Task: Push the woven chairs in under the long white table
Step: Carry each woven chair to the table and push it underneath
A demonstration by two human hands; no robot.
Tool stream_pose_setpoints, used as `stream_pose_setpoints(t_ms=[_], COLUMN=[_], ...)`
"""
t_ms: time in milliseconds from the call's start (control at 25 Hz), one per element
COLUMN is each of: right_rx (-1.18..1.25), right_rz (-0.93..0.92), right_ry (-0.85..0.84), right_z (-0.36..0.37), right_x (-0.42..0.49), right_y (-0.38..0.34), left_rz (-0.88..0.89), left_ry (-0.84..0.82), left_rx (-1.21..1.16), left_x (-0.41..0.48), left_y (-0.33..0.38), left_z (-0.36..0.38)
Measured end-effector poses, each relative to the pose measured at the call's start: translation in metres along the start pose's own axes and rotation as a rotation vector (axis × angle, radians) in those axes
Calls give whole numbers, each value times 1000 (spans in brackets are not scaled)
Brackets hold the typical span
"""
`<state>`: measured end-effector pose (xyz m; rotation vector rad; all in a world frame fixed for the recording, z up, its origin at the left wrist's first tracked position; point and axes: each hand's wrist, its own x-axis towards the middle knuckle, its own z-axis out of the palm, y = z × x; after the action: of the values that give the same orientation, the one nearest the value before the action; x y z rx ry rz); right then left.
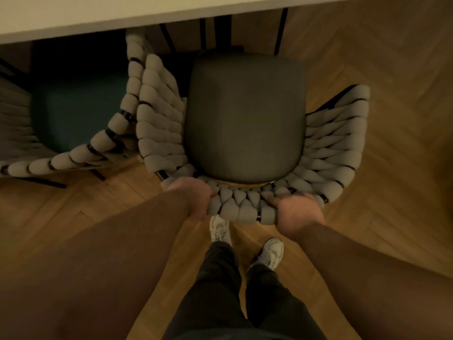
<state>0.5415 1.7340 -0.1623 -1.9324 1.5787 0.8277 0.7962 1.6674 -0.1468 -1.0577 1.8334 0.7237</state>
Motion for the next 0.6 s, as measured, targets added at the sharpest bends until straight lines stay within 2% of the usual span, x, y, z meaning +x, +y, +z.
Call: stream_pose_setpoints(t_ms=[160, 320, 600], right_rx=[-70, -130, -178], right_rz=[16, -1, -55], right_ry=[-66, -43, -15], right_z=[-15, -28, -71], right_x=[2, 15, 56], right_y=[5, 29, 84], left_rz=[20, 18, -22], left_ry=[-37, -50, 18], left_rx=[-17, -86, -162], left_x=[3, 17, 44], left_y=[1, 9, 19], left_z=[-8, -22, -72])
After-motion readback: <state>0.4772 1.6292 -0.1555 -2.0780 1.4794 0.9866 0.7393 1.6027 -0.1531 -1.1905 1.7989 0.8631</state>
